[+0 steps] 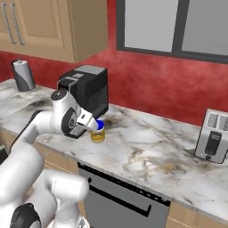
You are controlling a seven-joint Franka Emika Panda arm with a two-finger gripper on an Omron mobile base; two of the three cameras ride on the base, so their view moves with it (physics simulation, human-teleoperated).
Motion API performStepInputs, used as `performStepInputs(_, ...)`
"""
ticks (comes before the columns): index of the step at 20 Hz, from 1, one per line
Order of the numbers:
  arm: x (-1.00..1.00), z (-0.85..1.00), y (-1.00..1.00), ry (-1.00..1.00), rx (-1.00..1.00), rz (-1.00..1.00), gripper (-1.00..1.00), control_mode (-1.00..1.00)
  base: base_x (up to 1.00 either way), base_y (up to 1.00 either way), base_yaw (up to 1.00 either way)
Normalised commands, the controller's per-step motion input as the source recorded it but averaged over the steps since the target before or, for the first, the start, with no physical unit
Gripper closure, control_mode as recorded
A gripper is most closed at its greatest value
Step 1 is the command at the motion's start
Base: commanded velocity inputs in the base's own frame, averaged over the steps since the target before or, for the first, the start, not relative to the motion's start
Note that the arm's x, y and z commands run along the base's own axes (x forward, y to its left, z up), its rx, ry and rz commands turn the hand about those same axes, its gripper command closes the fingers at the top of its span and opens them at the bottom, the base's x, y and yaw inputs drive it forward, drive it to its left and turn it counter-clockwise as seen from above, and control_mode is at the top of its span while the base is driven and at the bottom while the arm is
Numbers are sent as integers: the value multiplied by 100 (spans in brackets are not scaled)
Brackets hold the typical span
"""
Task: Place the mayonnaise and mayonnaise from the counter to the top shelf of the fridge. If the existing items in the fridge are on the top shelf, move them to other shelves.
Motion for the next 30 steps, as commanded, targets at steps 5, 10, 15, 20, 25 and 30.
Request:
performStepInputs(5, 57, -29, -21, 1, 0, 2, -100, -100, 0, 0, 0)
performStepInputs(10, 42, -31, -11, 0, 0, 3, -100, -100, 0, 0, 0)
performStepInputs(15, 21, -33, 0, 0, 2, 0, -100, -100, 0, 0, 0)
performStepInputs(20, 11, -20, 0, 0, 2, 0, -100, -100, 0, 0, 0)
performStepInputs(25, 14, -27, 0, 0, 0, 0, -100, -100, 0, 0, 0)
performStepInputs(30, 34, -11, 0, 0, -1, 0, -100, -100, 0, 0, 0)
